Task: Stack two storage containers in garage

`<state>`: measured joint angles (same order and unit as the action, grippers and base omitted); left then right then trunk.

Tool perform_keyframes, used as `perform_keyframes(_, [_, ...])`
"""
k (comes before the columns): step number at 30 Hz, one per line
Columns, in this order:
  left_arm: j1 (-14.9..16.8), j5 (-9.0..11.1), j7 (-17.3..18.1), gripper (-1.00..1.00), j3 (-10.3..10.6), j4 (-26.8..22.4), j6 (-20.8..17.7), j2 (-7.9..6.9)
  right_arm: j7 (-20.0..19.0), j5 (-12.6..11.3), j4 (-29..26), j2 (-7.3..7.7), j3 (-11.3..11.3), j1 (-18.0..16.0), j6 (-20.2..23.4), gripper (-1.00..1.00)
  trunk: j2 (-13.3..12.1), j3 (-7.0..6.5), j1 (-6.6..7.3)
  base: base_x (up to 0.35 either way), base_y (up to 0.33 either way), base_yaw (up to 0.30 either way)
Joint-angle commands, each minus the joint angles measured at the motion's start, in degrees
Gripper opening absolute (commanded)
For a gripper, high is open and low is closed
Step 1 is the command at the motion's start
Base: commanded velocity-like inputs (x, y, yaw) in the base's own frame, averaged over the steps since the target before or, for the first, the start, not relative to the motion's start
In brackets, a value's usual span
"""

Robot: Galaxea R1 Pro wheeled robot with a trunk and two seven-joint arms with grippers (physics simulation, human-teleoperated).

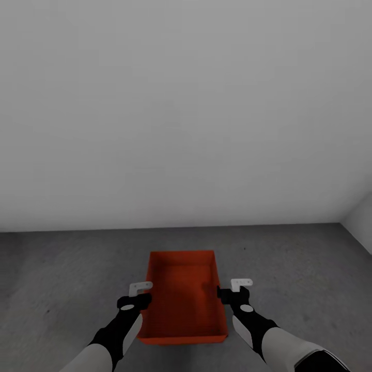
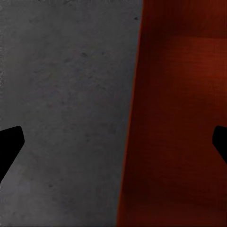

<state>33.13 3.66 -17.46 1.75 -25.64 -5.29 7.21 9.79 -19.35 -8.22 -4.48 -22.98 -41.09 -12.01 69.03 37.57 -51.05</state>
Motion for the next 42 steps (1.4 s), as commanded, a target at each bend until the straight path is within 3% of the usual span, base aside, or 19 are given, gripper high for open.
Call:
perform_keyframes(1, [0.0, 0.4, -0.3, 1.00, 0.2, -0.1, -0.3, -0.01, 0.2, -0.5, 0.0, 0.00, -0.5, 0.0, -0.2, 1.00, -0.4, -0.14, 0.23, 0.000, 0.000, 0.000])
perform_keyframes(42, [0.0, 0.3, 0.2, 1.00, 0.4, 0.0, -0.2, -0.09, 0.2, -0.5, 0.0, 0.00, -0.5, 0.0, -0.2, 1.00, -16.8, -7.50, 9.23, 0.000, 0.000, 0.000])
